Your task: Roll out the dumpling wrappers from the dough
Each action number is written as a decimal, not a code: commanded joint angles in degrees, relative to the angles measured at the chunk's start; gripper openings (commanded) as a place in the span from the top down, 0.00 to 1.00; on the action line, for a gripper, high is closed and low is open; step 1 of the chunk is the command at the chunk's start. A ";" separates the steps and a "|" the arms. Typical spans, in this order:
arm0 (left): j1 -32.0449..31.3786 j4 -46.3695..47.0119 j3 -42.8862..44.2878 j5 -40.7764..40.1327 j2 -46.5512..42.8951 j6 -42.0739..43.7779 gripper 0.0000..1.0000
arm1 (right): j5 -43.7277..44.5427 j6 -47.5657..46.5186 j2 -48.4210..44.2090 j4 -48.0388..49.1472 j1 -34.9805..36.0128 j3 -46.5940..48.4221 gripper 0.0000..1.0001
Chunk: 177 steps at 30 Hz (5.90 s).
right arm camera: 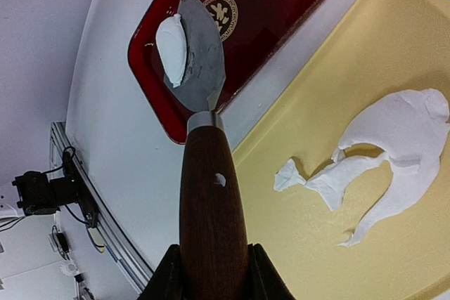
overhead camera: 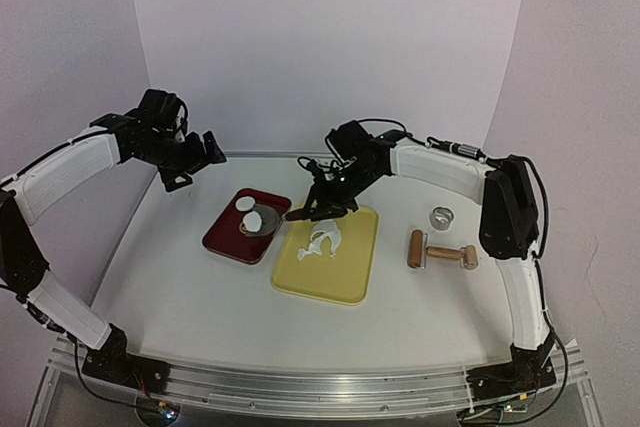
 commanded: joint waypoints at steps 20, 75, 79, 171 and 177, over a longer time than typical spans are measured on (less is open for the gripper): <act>0.12 0.13 -3.32 -1.53 -7.84 -3.31 0.01 | 27.05 -19.85 2.92 -7.74 9.41 11.76 1.00; 0.10 -0.96 -5.78 -5.00 -12.18 -6.42 0.01 | 60.35 -35.70 -8.11 11.73 18.17 1.72 1.00; 0.14 -1.41 -6.10 -5.85 -13.27 -6.39 0.01 | 60.15 -32.35 -11.10 11.05 17.78 1.88 1.00; 0.11 7.20 -17.47 -21.08 -21.35 -0.51 0.00 | 32.84 -3.56 -34.47 6.76 -32.21 -33.83 0.02; 0.07 12.36 -16.09 -25.64 -25.60 5.58 0.00 | 40.81 -7.41 -58.34 28.95 -32.23 -54.39 0.02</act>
